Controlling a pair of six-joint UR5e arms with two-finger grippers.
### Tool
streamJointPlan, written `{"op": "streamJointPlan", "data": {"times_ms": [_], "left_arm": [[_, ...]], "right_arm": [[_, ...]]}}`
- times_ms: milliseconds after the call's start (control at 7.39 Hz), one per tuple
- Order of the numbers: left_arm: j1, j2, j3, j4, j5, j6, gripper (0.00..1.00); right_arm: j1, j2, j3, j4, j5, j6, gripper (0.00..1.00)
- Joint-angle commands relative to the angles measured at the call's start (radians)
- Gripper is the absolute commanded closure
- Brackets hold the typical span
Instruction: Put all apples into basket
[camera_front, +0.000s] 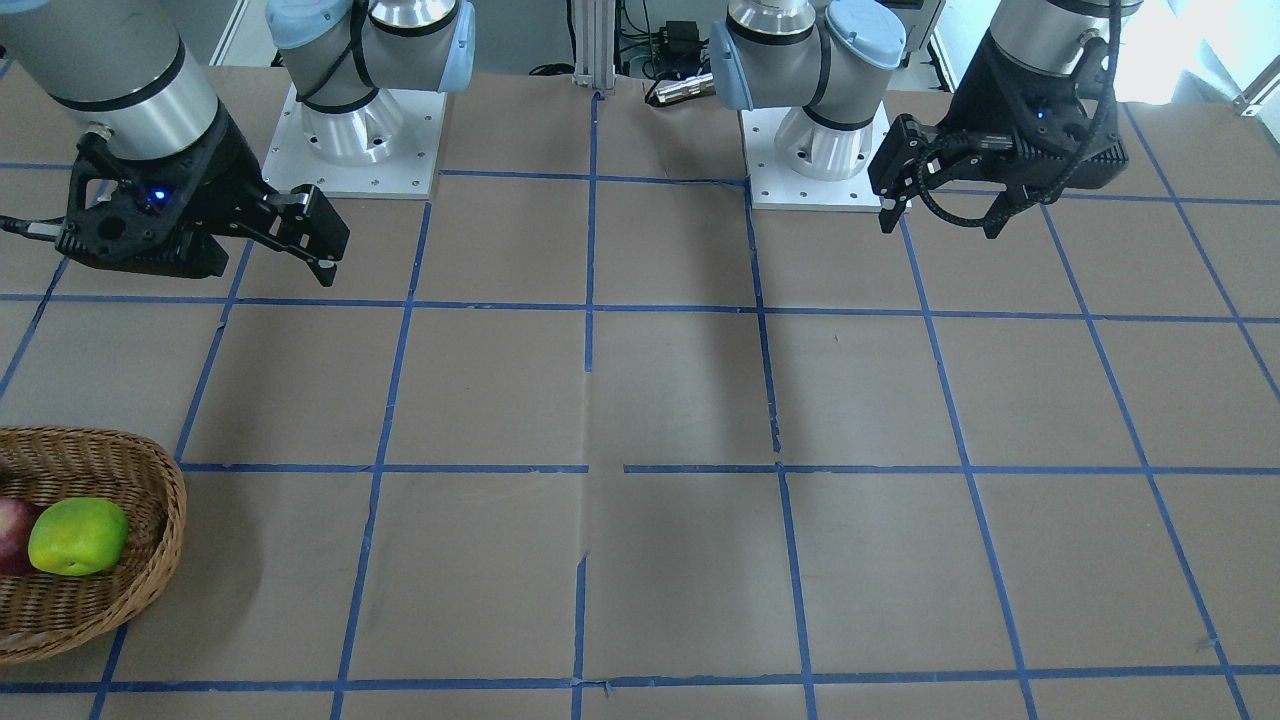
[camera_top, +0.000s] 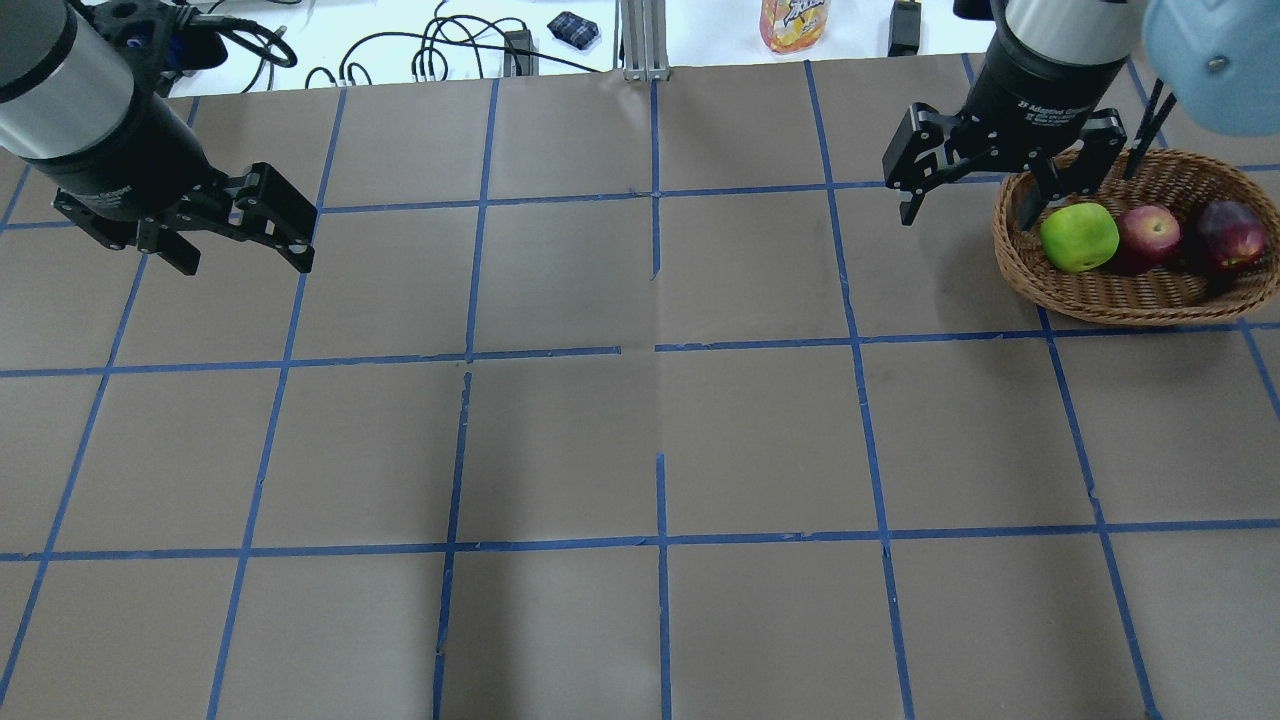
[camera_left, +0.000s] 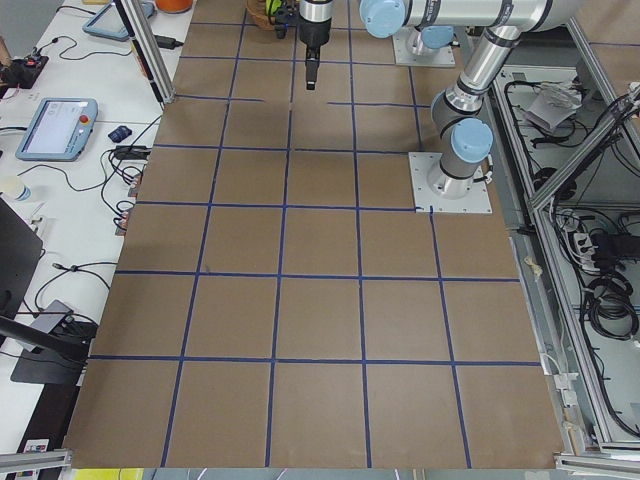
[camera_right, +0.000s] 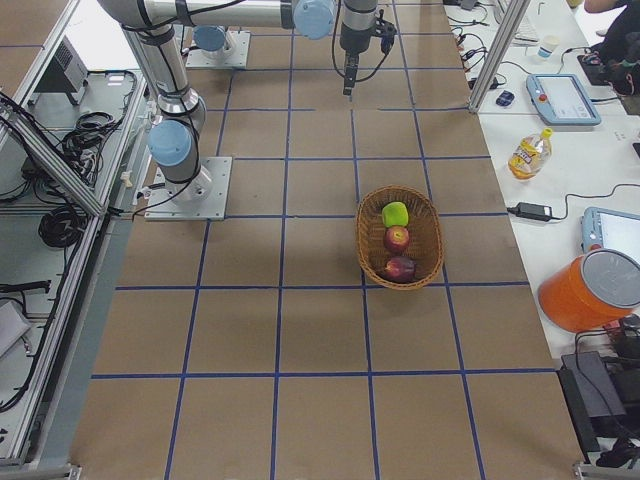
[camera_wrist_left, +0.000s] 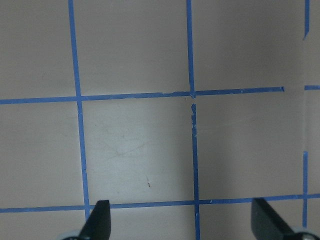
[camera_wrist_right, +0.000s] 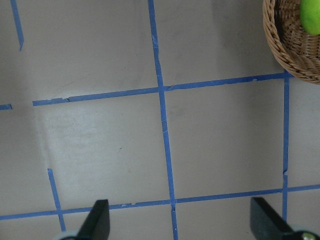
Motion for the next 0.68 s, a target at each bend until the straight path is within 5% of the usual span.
{"op": "streamJointPlan", "data": {"times_ms": [0,541], "left_arm": [[-0.005,-0.020,-0.001,-0.004,-0.009,-0.005,0.00],[-0.008,-0.013,0.002,0.006,-0.009,-0.013,0.00]], "right_arm": [[-0.004,-0.031,0.019,0.001,-0.007,-0.009,0.00],[-0.004,-0.036,0.020,-0.001,-0.007,-0.009,0.00]]}}
